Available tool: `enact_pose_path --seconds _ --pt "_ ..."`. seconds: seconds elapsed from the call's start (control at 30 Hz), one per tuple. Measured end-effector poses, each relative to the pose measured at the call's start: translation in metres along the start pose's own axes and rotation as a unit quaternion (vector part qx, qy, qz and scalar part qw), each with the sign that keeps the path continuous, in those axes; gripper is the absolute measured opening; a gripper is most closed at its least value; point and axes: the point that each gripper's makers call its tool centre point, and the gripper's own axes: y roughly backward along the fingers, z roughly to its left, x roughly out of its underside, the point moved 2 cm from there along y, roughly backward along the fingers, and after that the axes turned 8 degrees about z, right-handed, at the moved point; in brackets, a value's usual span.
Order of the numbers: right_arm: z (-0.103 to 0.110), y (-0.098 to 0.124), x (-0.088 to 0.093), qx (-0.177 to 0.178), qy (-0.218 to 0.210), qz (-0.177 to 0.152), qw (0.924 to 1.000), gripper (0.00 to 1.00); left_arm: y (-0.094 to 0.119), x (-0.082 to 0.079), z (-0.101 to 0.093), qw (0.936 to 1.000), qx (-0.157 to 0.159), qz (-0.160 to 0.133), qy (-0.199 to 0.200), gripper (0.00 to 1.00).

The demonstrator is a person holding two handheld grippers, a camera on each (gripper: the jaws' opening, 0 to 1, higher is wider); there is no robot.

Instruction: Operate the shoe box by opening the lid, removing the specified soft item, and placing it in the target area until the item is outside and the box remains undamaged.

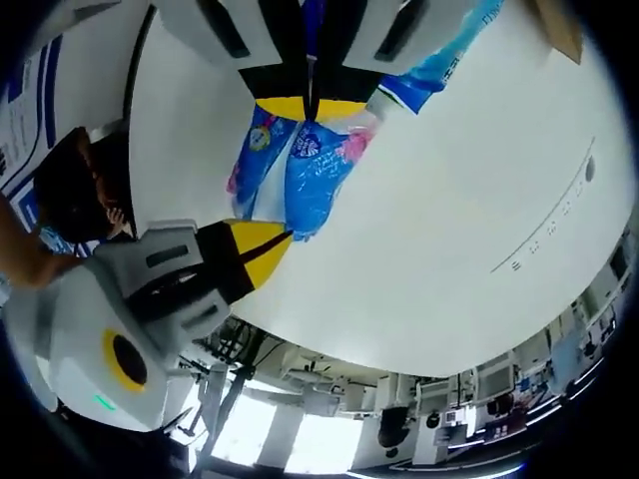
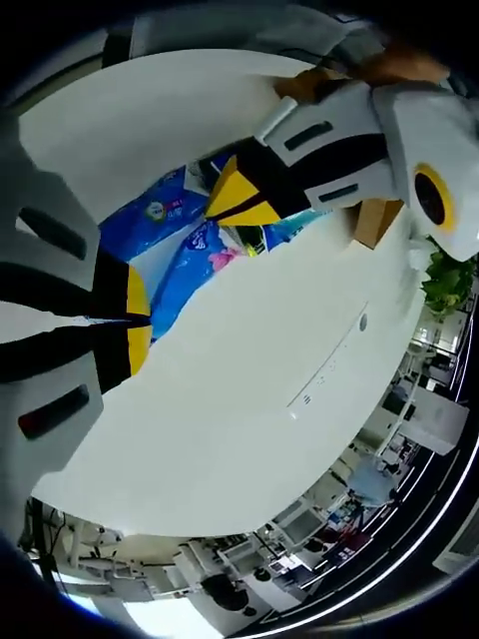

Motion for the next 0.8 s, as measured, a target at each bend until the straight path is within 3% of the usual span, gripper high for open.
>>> enact_pose_path --seconds 0.4,0.8 --pt "0.003 -0.001 0.0 -0.002 -0.003 -0.002 1.0 0.0 0.0 0.003 0.001 0.9999 -0.01 0.002 -0.005 0.0" --pt "0.01 0.007 -0.003 -0.009 -0.003 -0.008 0.9999 0.05 0.011 0.003 0.003 0.9996 -0.026 -0.002 -0.013 0.08"
